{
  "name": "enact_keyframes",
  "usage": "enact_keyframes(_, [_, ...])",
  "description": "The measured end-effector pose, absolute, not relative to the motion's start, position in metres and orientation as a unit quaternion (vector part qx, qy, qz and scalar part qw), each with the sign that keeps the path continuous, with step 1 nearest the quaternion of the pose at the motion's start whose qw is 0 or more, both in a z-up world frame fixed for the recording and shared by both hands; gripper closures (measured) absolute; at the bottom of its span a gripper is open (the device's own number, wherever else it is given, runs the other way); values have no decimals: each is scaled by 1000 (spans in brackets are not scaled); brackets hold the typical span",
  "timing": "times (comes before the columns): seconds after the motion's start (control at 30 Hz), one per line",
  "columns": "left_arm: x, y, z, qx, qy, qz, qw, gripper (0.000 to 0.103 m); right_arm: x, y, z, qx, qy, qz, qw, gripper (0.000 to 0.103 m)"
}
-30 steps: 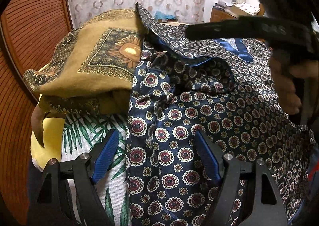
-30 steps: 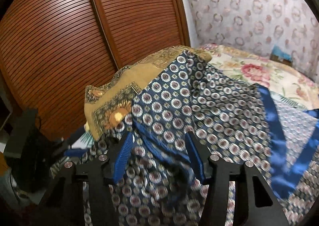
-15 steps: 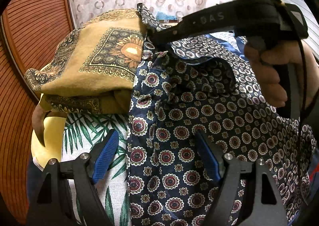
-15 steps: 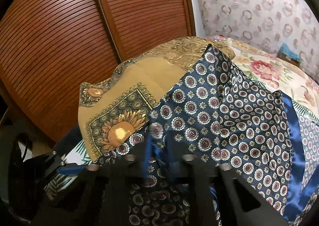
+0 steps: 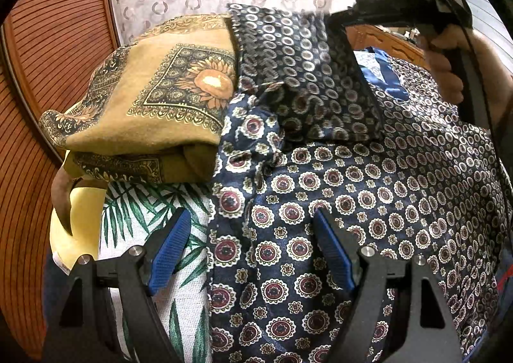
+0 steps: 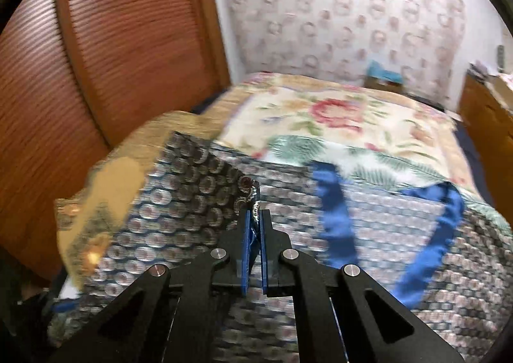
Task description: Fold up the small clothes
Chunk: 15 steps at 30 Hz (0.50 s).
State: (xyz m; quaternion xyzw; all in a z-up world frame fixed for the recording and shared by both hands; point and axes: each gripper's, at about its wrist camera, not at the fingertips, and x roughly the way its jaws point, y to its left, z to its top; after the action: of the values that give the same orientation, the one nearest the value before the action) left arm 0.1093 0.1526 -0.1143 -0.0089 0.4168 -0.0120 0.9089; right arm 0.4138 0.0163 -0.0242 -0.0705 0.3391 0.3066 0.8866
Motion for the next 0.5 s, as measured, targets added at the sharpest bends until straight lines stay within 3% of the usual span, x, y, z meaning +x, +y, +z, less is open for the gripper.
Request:
enact_keyframes(0.07, [110, 153, -114, -9, 417, -12, 909, 24, 417, 13, -30, -73, 340, 315, 883, 85])
enact_keyframes(0.2, [111, 154, -113, -8, 418, -13, 908, 24, 403, -7, -36, -91, 329, 330, 880, 53])
enact_keyframes(0.5, [102, 147, -95, 7, 386, 2, 923, 24, 325, -109, -33, -82, 301, 346, 885, 46])
